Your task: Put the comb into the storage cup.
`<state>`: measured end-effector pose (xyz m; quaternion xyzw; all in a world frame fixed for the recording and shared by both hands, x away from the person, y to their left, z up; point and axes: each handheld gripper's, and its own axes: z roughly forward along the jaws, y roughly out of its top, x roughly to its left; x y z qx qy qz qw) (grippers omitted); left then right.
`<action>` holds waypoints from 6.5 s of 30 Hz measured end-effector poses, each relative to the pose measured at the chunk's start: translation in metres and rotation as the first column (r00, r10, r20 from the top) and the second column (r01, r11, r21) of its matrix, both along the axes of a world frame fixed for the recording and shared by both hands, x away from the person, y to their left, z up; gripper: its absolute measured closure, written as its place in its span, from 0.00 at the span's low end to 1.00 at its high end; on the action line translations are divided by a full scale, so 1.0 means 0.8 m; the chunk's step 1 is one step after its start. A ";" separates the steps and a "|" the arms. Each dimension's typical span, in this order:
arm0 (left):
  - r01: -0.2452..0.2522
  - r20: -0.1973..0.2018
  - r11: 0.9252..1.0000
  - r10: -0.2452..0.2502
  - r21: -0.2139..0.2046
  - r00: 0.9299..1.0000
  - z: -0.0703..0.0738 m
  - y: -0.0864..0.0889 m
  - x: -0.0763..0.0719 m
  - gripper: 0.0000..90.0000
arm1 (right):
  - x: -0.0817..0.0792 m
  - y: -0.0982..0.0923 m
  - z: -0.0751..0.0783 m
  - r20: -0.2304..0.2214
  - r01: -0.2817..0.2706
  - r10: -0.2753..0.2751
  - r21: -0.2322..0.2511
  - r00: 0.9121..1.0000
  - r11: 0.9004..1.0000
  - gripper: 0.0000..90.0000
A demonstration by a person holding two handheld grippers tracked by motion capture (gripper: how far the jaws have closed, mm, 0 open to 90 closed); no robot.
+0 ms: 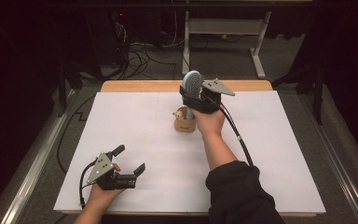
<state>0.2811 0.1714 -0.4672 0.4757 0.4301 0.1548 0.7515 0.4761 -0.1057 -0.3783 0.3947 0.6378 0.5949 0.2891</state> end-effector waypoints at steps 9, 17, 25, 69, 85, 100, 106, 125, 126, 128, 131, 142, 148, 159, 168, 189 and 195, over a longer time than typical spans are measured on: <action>0.002 -0.002 1.000 -0.002 0.004 1.000 0.000 0.000 0.000 0.00 | -0.001 -0.006 -0.006 -0.014 0.006 -0.006 0.007 1.000 1.000 0.23; 0.002 -0.003 1.000 -0.002 0.004 1.000 -0.001 -0.001 0.000 0.00 | -0.002 -0.007 -0.006 -0.012 -0.002 0.002 0.001 1.000 1.000 0.23; 0.003 -0.001 1.000 -0.003 0.004 1.000 0.000 -0.001 0.000 0.00 | -0.001 -0.008 -0.006 -0.017 0.000 0.000 0.003 1.000 1.000 0.22; 0.006 -0.002 1.000 -0.006 0.011 1.000 -0.002 -0.002 -0.001 0.00 | 0.009 -0.031 -0.008 -0.085 0.026 -0.020 0.067 0.996 0.997 0.21; 0.009 -0.004 1.000 -0.009 0.013 1.000 -0.003 -0.002 -0.001 0.00 | 0.012 -0.039 -0.011 -0.099 0.023 -0.016 0.075 0.995 0.997 0.19; 0.011 -0.005 1.000 -0.011 0.010 1.000 -0.003 -0.003 -0.001 0.00 | 0.013 -0.042 -0.010 -0.117 0.030 -0.021 0.072 0.993 0.997 0.19; 0.010 -0.004 1.000 -0.010 0.008 1.000 -0.002 -0.003 -0.001 0.00 | 0.014 -0.042 -0.010 -0.118 0.031 -0.022 0.077 0.993 0.997 0.18; 0.011 -0.002 1.000 -0.011 0.006 1.000 -0.002 -0.003 -0.002 0.00 | 0.015 -0.042 -0.012 -0.123 0.045 -0.036 0.072 0.992 0.996 0.16; 0.011 -0.002 1.000 -0.011 0.006 1.000 -0.002 -0.003 -0.002 0.00 | 0.015 -0.042 -0.012 -0.122 0.044 -0.035 0.072 0.992 0.996 0.16; 0.011 -0.001 1.000 -0.011 0.007 1.000 -0.002 -0.003 -0.002 0.00 | 0.015 -0.041 -0.012 -0.123 0.045 -0.036 0.072 0.992 0.996 0.15; 0.011 -0.002 1.000 -0.011 0.007 1.000 -0.002 -0.003 -0.002 0.00 | 0.015 -0.042 -0.013 -0.128 0.044 -0.035 0.071 0.991 0.996 0.15; 0.010 -0.002 1.000 -0.010 0.010 1.000 -0.002 -0.003 -0.002 0.00 | 0.016 -0.039 -0.015 -0.135 0.040 -0.031 0.065 0.990 0.997 0.15; 0.010 -0.002 1.000 -0.010 0.010 1.000 -0.002 -0.003 -0.002 0.00 | 0.015 -0.041 -0.014 -0.135 0.039 -0.031 0.056 0.990 0.998 0.13; 0.010 -0.002 1.000 -0.010 0.014 1.000 -0.003 -0.003 -0.002 0.00 | 0.016 -0.044 -0.014 -0.152 0.020 -0.012 0.051 0.988 0.998 0.04; 0.009 -0.003 1.000 -0.009 0.012 1.000 -0.003 -0.004 -0.002 0.00 | 0.015 -0.043 -0.014 -0.150 0.006 -0.004 0.008 0.989 1.000 0.00; -0.006 0.000 1.000 0.006 0.020 1.000 -0.002 -0.002 0.002 0.00 | -0.036 -0.050 -0.021 -0.129 -0.040 0.034 -0.051 0.991 0.998 0.00; -0.002 0.000 1.000 0.002 0.026 1.000 -0.003 -0.003 0.001 0.00 | -0.056 -0.057 -0.032 -0.128 -0.055 0.046 -0.066 0.991 0.996 0.00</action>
